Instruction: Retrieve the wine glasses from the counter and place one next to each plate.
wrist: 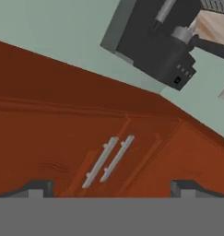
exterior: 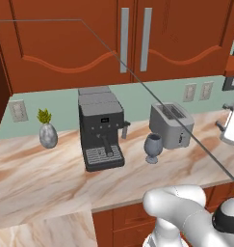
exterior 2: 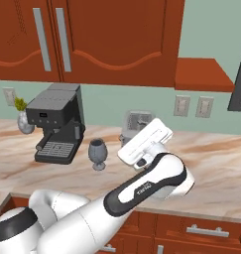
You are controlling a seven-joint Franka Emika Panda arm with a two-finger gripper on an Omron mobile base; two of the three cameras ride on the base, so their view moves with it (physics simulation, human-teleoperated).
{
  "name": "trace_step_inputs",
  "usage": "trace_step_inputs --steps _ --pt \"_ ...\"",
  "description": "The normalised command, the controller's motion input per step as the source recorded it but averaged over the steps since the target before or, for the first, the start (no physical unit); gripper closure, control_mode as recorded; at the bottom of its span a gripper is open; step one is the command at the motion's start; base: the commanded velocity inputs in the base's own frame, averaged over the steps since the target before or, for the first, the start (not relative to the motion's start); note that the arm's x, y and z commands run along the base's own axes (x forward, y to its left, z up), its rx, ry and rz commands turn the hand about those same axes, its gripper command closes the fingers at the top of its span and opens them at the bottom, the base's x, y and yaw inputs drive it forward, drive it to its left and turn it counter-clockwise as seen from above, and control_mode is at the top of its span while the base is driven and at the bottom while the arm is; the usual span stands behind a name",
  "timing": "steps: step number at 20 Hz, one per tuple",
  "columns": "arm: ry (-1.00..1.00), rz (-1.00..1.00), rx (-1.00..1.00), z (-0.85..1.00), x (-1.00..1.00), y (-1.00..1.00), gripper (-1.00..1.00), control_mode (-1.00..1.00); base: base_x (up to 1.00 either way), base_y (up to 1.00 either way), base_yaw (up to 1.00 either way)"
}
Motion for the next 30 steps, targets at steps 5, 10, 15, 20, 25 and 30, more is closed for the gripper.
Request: trace_step_inputs --steps 5,10,15,20,25,30 --pt "0.19 -0.08 -0.22 -0.24 0.03 0.27 -1.00 -1.00 0.00 0.00 0.00" --pt "0.21 -0.06 -0.15 -0.30 0.12 0.38 -1.00 -1.00 0.00 0.00 0.00" --pt "0.46 0.03 -0.01 -0.40 0.24 0.13 -1.00 -1.00 0.00 0.00 0.00" --pt "0.59 0.15 0.05 -0.53 0.47 0.00 -1.00 -1.00 0.00 0.00 0.00" --pt "0.17 0.11 0.00 -0.55 0.46 0.00 -1.00 -1.00 0.00 0.00 0.00" --pt "0.01 0.07 0.00 -0.44 0.27 0.00 -1.00 -1.00 0.00 0.00 0.00"
